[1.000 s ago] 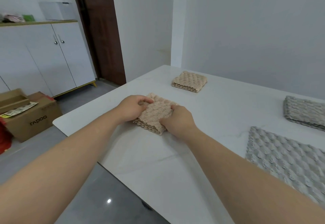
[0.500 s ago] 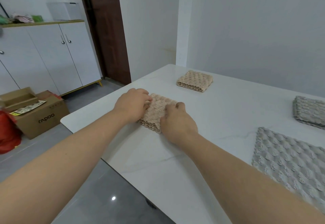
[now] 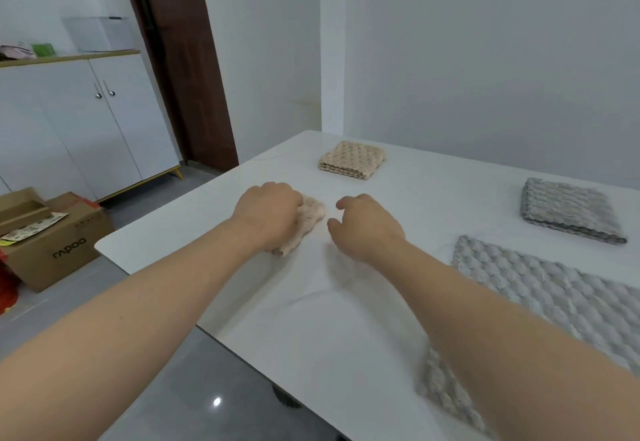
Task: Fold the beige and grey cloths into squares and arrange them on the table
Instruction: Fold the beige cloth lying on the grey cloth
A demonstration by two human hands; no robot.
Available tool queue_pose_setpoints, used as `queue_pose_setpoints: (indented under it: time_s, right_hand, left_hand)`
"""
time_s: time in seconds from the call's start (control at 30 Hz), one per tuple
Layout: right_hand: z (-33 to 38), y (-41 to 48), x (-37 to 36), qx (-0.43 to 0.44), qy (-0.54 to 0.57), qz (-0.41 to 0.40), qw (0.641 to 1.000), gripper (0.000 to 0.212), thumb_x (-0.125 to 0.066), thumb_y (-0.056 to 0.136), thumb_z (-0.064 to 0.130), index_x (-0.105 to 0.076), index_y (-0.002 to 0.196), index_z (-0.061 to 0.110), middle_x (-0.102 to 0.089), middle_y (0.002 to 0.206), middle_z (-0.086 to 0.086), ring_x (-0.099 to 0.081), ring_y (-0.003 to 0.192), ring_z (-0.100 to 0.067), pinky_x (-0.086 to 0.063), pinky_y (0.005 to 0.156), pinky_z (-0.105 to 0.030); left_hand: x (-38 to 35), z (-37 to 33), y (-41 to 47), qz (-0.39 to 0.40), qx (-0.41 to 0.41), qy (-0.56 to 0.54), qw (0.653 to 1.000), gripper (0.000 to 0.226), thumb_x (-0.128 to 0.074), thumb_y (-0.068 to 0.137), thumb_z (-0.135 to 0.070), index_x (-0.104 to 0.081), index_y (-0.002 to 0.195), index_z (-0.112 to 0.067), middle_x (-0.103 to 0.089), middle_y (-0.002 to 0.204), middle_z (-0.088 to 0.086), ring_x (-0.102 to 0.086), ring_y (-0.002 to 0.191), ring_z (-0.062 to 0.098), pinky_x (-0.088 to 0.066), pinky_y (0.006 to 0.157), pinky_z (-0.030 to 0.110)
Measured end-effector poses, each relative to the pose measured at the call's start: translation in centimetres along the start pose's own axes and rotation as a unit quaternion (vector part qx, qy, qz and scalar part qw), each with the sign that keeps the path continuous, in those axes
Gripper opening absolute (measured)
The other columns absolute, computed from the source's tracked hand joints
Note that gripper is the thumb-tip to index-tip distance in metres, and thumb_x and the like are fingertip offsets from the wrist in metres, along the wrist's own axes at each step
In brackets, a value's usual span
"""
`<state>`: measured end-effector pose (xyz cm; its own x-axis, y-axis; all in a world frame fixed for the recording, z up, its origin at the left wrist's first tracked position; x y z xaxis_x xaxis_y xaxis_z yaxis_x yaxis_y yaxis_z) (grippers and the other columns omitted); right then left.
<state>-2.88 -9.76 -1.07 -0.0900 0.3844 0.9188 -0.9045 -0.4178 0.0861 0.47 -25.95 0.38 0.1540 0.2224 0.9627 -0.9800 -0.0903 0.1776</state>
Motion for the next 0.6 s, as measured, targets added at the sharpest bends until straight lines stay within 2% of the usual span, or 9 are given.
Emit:
queue_pose_setpoints:
  time_s: [0.07, 0.17, 0.33, 0.5, 0.6]
  right_hand:
    - [-2.6, -1.1, 1.8, -0.019, 0.003, -0.023, 1.000, 0.043, -0.045, 0.100, 0.037, -0.053, 0.139, 0.023, -0.047, 0.141, -0.002, -0.058, 0.118, -0.026, -0.049, 0.086, -0.037]
    - [-6.6, -3.3, 4.2, -0.047, 0.013, -0.049, 0.998, 0.044, -0.048, 0.098, 0.035, -0.054, 0.140, 0.024, -0.048, 0.140, -0.002, -0.059, 0.116, -0.024, -0.050, 0.087, -0.037]
    - [-13.3, -8.0, 7.6, -0.088, 0.026, -0.091, 0.992, 0.041, -0.049, 0.097, 0.034, -0.056, 0.136, 0.025, -0.052, 0.134, 0.001, -0.064, 0.098, -0.020, -0.052, 0.080, -0.035]
    - [-20.9, -13.4, 10.7, -0.135, 0.025, -0.118, 0.983, 0.037, -0.050, 0.096, 0.034, -0.060, 0.131, 0.027, -0.057, 0.139, 0.002, -0.062, 0.113, -0.019, -0.054, 0.093, -0.042]
    - [-25.4, -16.4, 12.1, -0.176, 0.027, -0.136, 0.975, 0.034, -0.051, 0.096, 0.030, -0.063, 0.127, 0.027, -0.059, 0.135, 0.002, -0.062, 0.110, -0.018, -0.054, 0.093, -0.041]
  left_hand:
    - [0.9, -3.1, -0.1, -0.007, -0.033, -0.021, 0.999, 0.043, -0.052, 0.088, -0.010, -0.067, 0.124, -0.027, -0.065, 0.125, 0.000, -0.060, 0.111, 0.026, -0.050, 0.083, 0.036]
    - [1.9, -8.1, -0.1, -0.034, -0.078, -0.055, 0.995, 0.045, -0.051, 0.094, -0.011, -0.061, 0.133, -0.031, -0.060, 0.135, -0.005, -0.056, 0.122, 0.022, -0.042, 0.081, 0.033]
    - [3.3, -16.1, 0.2, -0.048, -0.131, -0.112, 0.984, 0.046, -0.050, 0.094, -0.007, -0.062, 0.132, -0.030, -0.060, 0.134, -0.007, -0.057, 0.121, 0.021, -0.045, 0.079, 0.032]
    - [4.3, -23.7, 0.4, -0.041, -0.163, -0.160, 0.973, 0.048, -0.050, 0.091, -0.003, -0.064, 0.130, -0.028, -0.060, 0.128, -0.006, -0.058, 0.117, 0.020, -0.050, 0.084, 0.033]
    - [4.3, -27.4, 0.6, -0.030, -0.172, -0.180, 0.968, 0.048, -0.051, 0.089, -0.002, -0.065, 0.128, -0.026, -0.060, 0.131, -0.005, -0.058, 0.119, 0.019, -0.053, 0.089, 0.036]
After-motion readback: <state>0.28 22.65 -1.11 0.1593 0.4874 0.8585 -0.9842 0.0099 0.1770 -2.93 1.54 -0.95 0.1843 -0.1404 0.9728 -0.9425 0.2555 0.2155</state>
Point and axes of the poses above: each hand's wrist, its own y-axis towards the middle knuckle, its own x-axis out of the back of the hand, z = x × y, the point moved 4 cm from there along y, towards the middle knuckle
